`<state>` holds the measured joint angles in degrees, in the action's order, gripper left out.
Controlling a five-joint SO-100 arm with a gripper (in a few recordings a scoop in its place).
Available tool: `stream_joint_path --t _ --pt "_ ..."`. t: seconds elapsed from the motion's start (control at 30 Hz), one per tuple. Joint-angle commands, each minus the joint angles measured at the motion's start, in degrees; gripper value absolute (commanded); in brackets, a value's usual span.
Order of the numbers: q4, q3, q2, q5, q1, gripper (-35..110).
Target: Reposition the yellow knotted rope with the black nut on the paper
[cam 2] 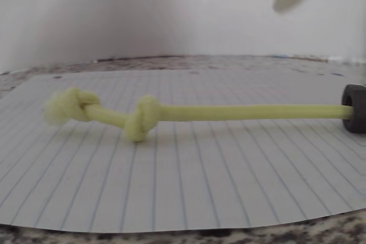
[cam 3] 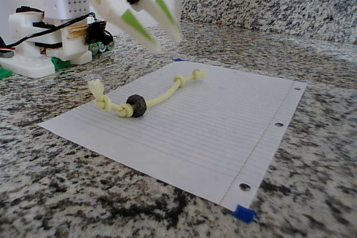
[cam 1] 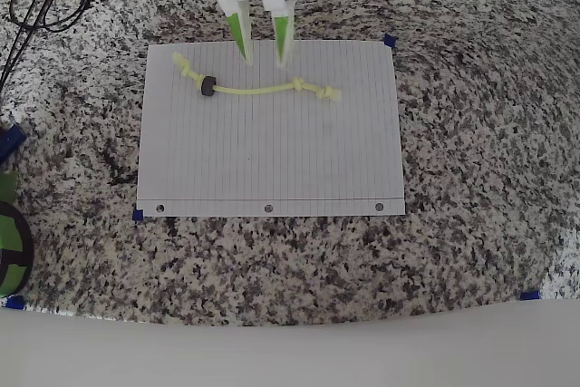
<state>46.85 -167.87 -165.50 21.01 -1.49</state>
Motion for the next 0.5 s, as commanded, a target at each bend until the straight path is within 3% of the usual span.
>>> stream_joint_path --t 0.0,0.07,0.47 --pt "3.6 4.83 3.87 6.68 -2.81 11" --pt "5.19 5.54 5.45 7.91 -4.48 0" --pt "7.38 5.8 10.55 14.94 -14.15 0"
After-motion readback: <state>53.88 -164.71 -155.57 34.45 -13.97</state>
